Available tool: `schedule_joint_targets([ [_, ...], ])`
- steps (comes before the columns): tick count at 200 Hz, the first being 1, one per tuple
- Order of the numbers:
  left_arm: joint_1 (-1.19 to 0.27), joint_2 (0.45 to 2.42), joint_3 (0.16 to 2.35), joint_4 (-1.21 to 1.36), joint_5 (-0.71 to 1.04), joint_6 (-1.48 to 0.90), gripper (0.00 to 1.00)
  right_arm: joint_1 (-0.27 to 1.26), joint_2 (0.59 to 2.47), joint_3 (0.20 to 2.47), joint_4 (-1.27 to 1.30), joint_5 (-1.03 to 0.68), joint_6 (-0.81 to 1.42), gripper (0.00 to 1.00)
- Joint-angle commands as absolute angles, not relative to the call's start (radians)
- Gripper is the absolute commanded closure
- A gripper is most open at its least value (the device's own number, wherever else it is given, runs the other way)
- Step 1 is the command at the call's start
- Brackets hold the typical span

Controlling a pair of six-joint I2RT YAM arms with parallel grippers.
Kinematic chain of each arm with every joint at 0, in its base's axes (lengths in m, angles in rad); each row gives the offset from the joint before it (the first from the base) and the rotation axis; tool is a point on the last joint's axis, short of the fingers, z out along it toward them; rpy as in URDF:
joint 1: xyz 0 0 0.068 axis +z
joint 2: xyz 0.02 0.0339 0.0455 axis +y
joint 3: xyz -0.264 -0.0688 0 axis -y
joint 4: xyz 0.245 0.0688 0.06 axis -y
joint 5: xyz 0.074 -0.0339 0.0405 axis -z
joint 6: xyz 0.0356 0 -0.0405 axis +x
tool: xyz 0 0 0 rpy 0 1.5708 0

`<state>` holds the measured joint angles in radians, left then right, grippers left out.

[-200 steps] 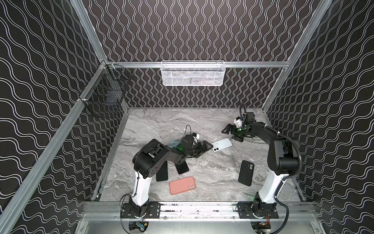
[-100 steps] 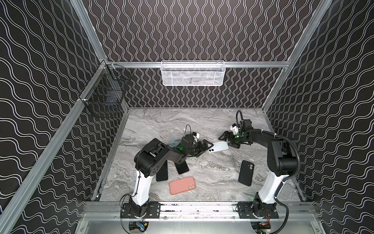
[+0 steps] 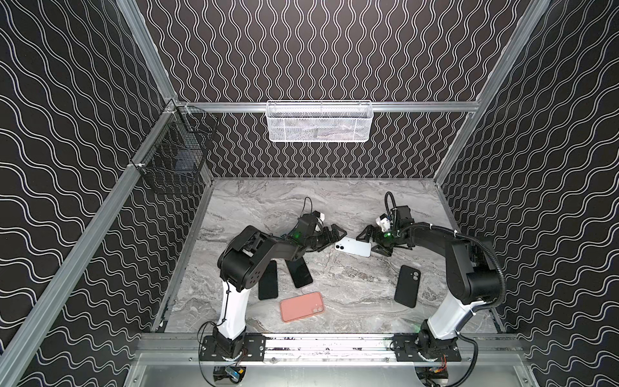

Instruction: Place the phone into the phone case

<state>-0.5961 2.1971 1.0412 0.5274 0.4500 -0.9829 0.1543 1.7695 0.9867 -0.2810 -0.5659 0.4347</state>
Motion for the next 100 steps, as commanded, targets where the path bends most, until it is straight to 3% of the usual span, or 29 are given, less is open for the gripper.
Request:
schedule_joint_targets([
  [1, -0.584, 2.214, 1.092, 0.265, 0.45, -0.864, 0.02, 0.154, 1.778, 0.974, -0.285, -0.534, 0.461, 0.03],
  [45, -0.584, 2.256, 1.196, 0.118, 0.51, -0.788, 0.02, 0.152, 1.798, 0.926, -0.225, -0.574, 0.463, 0.02],
  [100, -0.598, 2.27, 1.164, 0.155, 0.551, -0.817, 0.02, 0.152, 1.772, 0.834, -0.066, -0.738, 0.494, 0.03],
])
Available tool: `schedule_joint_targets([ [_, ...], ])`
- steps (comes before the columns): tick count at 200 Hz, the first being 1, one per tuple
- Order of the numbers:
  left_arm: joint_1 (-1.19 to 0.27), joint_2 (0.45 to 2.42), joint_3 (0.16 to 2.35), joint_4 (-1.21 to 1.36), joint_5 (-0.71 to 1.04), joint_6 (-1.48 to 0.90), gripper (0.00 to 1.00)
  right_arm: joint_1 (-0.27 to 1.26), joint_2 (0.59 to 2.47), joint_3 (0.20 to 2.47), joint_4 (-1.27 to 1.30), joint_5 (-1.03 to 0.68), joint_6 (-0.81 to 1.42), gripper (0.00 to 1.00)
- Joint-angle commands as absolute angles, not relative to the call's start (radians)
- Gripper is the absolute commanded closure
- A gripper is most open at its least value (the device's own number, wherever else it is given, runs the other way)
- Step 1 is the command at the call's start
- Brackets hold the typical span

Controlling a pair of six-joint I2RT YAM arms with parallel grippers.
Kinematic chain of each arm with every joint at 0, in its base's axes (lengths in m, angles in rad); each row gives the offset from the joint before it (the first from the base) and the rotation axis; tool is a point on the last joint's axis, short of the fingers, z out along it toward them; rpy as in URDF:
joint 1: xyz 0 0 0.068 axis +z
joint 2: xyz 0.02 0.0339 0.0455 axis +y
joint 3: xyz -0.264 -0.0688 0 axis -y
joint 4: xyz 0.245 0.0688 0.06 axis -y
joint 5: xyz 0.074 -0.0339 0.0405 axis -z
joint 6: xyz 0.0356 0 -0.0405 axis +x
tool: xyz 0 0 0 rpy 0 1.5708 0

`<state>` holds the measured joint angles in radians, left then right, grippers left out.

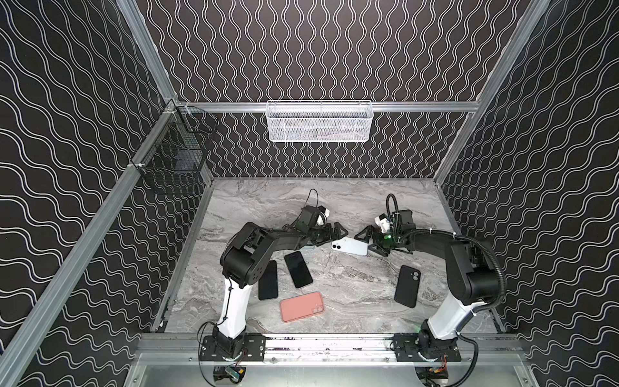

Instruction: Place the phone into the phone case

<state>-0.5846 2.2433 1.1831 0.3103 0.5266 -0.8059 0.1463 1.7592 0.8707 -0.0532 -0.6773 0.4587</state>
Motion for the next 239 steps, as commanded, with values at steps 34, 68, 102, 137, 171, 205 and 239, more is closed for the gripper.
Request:
schedule_joint_targets([
  [34, -0.611, 2.267, 1.136, 0.175, 0.566, -0.836, 0.02, 0.149, 1.757, 0.817, 0.016, -0.815, 0.541, 0.05],
  [68, -0.617, 2.259, 1.118, 0.189, 0.566, -0.855, 0.02, 0.15, 1.704, 0.809, 0.107, -0.89, 0.597, 0.06],
  [102, -0.617, 2.242, 1.125, 0.151, 0.571, -0.854, 0.02, 0.15, 1.677, 0.844, 0.045, -0.868, 0.573, 0.06],
  [137, -0.616, 2.217, 1.166, -0.013, 0.546, -0.794, 0.02, 0.15, 1.697, 0.859, -0.013, -0.822, 0.536, 0.05],
  [171, -0.618, 2.207, 1.201, -0.117, 0.533, -0.755, 0.02, 0.15, 1.715, 0.848, 0.026, -0.842, 0.549, 0.05],
  [205, -0.623, 2.219, 1.203, -0.122, 0.536, -0.761, 0.02, 0.152, 1.703, 0.825, 0.134, -0.91, 0.586, 0.07],
  [239, -0.633, 2.224, 1.191, -0.092, 0.545, -0.781, 0.02, 0.155, 1.691, 0.781, 0.267, -0.993, 0.631, 0.13],
])
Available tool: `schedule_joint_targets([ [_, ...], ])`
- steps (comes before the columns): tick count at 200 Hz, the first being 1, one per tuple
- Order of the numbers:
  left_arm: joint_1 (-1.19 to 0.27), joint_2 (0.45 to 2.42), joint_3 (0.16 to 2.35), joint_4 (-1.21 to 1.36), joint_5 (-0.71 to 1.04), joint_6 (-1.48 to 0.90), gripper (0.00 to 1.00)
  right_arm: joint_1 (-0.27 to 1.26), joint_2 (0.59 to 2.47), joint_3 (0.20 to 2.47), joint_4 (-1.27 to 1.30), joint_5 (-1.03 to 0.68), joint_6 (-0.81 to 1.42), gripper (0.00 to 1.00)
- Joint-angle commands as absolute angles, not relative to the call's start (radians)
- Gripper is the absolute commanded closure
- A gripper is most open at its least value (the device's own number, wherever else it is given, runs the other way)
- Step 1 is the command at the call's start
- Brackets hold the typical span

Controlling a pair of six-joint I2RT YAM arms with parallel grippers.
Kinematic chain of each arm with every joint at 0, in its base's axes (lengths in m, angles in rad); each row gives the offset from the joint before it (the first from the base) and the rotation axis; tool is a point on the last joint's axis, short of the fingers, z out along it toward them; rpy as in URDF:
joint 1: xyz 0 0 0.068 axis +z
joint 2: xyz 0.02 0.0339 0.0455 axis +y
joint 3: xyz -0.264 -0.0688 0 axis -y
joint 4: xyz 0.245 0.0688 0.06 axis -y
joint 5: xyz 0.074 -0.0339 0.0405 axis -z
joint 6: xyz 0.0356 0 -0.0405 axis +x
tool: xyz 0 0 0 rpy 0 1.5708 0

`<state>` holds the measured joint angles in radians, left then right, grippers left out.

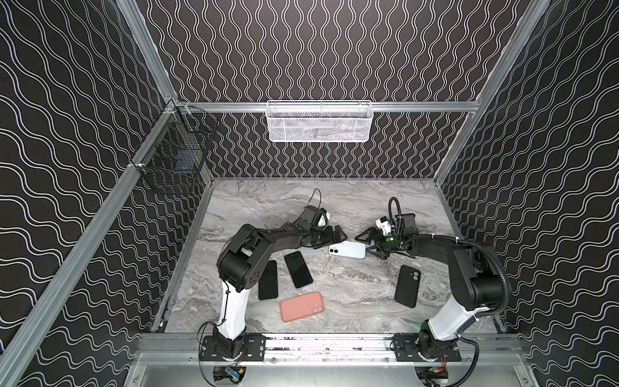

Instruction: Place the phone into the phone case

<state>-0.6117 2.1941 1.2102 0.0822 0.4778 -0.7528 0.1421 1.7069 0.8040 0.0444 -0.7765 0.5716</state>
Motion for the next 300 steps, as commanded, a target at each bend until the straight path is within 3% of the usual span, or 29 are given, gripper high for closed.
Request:
schedule_joint_targets([
  [1, -0.633, 2.225, 1.191, -0.09, 0.547, -0.782, 0.02, 0.156, 1.69, 0.779, 0.271, -0.995, 0.632, 0.14],
  [106, -0.635, 2.23, 1.168, -0.023, 0.569, -0.819, 0.02, 0.167, 1.634, 0.715, 0.435, -1.066, 0.667, 0.28],
  [194, -0.634, 2.236, 1.128, 0.069, 0.595, -0.877, 0.02, 0.21, 1.683, 0.695, 0.425, -0.959, 0.611, 0.15],
  [300, -0.656, 2.233, 1.11, 0.116, 0.588, -0.913, 0.01, 0.284, 1.674, 0.698, 0.328, -0.668, 0.685, 0.08],
])
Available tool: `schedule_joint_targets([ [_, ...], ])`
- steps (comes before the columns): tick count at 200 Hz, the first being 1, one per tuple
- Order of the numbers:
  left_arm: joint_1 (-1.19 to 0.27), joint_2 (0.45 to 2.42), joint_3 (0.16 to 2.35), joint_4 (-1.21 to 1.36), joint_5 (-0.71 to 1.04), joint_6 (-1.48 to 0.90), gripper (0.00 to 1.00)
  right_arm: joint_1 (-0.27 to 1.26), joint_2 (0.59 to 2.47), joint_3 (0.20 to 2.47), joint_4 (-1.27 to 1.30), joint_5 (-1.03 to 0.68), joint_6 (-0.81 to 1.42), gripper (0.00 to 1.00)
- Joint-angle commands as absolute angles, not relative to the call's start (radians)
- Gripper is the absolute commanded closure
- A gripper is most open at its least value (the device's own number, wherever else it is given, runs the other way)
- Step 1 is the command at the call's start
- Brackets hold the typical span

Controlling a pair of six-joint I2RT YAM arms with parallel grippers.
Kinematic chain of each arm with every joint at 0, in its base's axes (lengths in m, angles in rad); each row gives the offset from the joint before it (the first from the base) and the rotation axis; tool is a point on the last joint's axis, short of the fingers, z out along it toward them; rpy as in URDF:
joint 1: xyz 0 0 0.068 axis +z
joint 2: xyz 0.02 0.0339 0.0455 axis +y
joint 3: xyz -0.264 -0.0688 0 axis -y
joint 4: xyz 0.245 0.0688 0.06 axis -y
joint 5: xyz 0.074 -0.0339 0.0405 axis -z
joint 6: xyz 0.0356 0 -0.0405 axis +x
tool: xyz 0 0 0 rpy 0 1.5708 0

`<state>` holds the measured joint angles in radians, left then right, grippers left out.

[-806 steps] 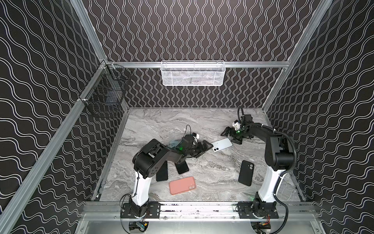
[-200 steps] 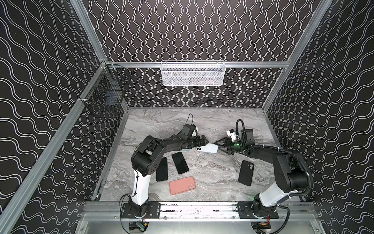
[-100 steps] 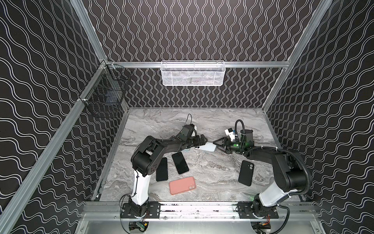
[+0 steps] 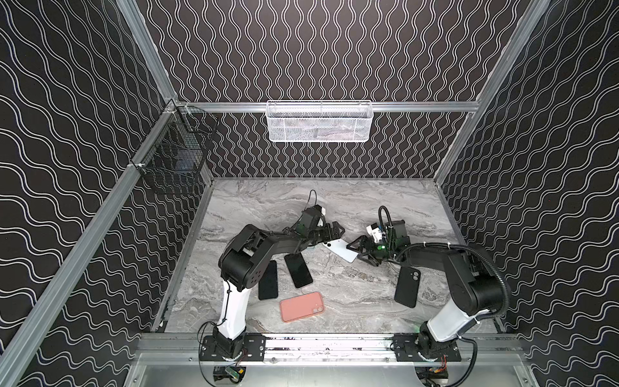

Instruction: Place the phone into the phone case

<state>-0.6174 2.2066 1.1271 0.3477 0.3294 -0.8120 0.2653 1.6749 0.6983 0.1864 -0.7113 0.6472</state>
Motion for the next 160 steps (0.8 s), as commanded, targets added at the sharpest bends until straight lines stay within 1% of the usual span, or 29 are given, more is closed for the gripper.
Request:
schedule_joint_targets([
  [1, -0.656, 2.234, 1.11, 0.116, 0.588, -0.914, 0.02, 0.286, 1.675, 0.696, 0.331, -0.667, 0.688, 0.08],
  [45, -0.673, 2.242, 1.115, 0.122, 0.588, -0.917, 0.02, 0.308, 1.689, 0.608, 0.553, -0.622, 0.881, 0.08],
  [63, -0.673, 2.241, 1.109, 0.127, 0.585, -0.92, 0.02, 0.311, 1.671, 0.585, 0.554, -0.56, 0.944, 0.08],
  [77, -0.674, 2.235, 1.099, 0.13, 0.578, -0.921, 0.02, 0.32, 1.633, 0.596, 0.464, -0.494, 0.965, 0.08],
  [92, -0.673, 2.23, 1.09, 0.138, 0.571, -0.926, 0.02, 0.335, 1.596, 0.638, 0.308, -0.418, 0.965, 0.08],
  [111, -0.674, 2.227, 1.083, 0.152, 0.569, -0.936, 0.02, 0.351, 1.571, 0.686, 0.17, -0.366, 0.978, 0.06],
  [160, -0.673, 2.218, 1.073, 0.168, 0.557, -0.952, 0.02, 0.38, 1.522, 0.734, -0.028, -0.24, 1.031, 0.04],
])
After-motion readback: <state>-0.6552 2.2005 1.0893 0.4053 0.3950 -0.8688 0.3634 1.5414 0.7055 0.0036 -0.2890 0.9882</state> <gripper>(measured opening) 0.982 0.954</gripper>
